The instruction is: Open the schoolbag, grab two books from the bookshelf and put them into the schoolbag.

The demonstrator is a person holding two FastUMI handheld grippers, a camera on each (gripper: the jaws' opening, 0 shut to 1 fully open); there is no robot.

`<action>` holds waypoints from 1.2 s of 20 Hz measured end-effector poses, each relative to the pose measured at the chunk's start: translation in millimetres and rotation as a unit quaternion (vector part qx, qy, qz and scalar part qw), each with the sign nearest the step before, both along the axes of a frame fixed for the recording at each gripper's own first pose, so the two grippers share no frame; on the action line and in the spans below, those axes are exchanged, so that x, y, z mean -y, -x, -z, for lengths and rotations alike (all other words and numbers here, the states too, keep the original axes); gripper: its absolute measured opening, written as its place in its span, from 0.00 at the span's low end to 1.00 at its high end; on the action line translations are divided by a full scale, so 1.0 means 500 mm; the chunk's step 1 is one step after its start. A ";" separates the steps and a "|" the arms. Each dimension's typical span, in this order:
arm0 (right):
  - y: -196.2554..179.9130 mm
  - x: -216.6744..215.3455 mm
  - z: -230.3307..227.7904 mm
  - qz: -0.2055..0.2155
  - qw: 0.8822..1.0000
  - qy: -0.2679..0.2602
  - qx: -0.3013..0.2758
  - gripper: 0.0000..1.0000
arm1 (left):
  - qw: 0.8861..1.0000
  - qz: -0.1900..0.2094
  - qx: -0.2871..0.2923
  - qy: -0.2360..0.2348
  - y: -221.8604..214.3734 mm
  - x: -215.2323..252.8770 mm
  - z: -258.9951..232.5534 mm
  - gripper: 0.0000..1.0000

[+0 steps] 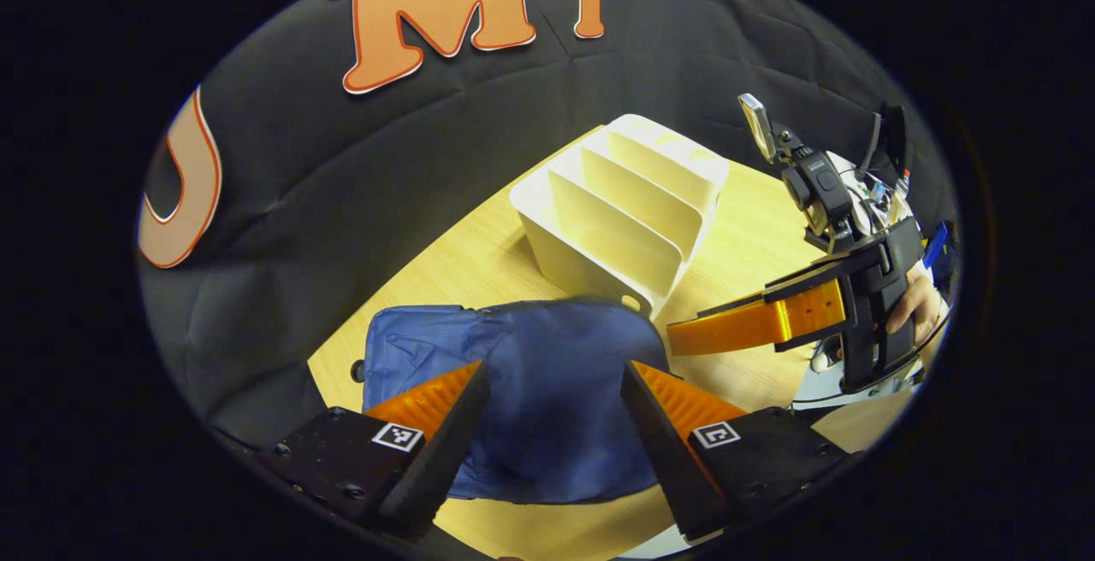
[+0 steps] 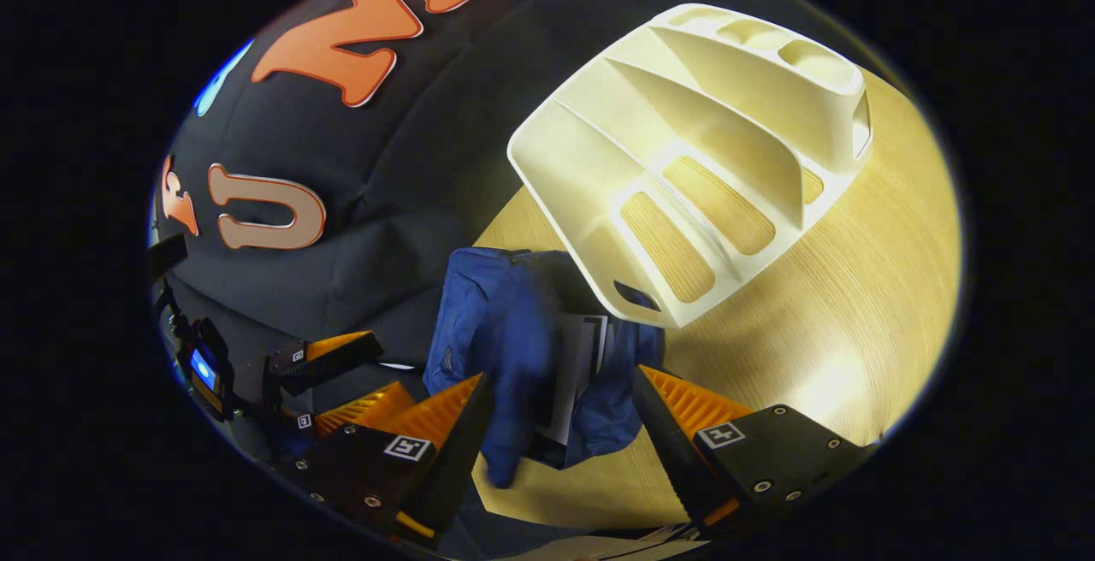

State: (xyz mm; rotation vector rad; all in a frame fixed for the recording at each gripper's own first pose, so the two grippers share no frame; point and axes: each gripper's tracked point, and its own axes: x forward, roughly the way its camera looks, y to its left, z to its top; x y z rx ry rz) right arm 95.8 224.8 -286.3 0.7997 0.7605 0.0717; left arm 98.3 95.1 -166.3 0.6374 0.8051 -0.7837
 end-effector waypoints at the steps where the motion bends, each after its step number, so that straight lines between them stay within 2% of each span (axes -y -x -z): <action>1: 0.002 0.006 -0.001 -0.001 1.000 0.001 -0.001 0.97 | 1.000 -0.002 -0.004 0.002 0.007 0.004 0.003 0.98; 6: 0.009 0.060 -0.026 -0.010 1.000 0.015 0.005 0.97 | 0.999 -0.032 -0.003 0.023 0.022 0.044 0.006 0.98; 12: 0.008 0.260 -0.154 0.008 0.992 0.109 0.067 0.97 | 0.992 -0.075 0.035 0.093 0.050 0.161 -0.053 0.99; 15: 0.021 0.372 -0.244 0.026 0.971 0.200 0.125 0.97 | 0.985 -0.105 0.080 0.114 0.055 0.201 -0.085 0.98; 18: 0.039 0.448 -0.350 0.037 0.940 0.276 0.199 0.97 | 0.972 -0.139 0.113 0.154 0.086 0.247 -0.124 0.98; 22: 0.060 0.499 -0.442 0.044 0.906 0.322 0.269 0.97 | 0.947 -0.190 0.161 0.204 0.133 0.279 -0.178 0.98; 24: 0.102 0.522 -0.466 0.041 0.891 0.346 0.292 0.96 | 0.935 -0.215 0.179 0.217 0.164 0.285 -0.191 1.00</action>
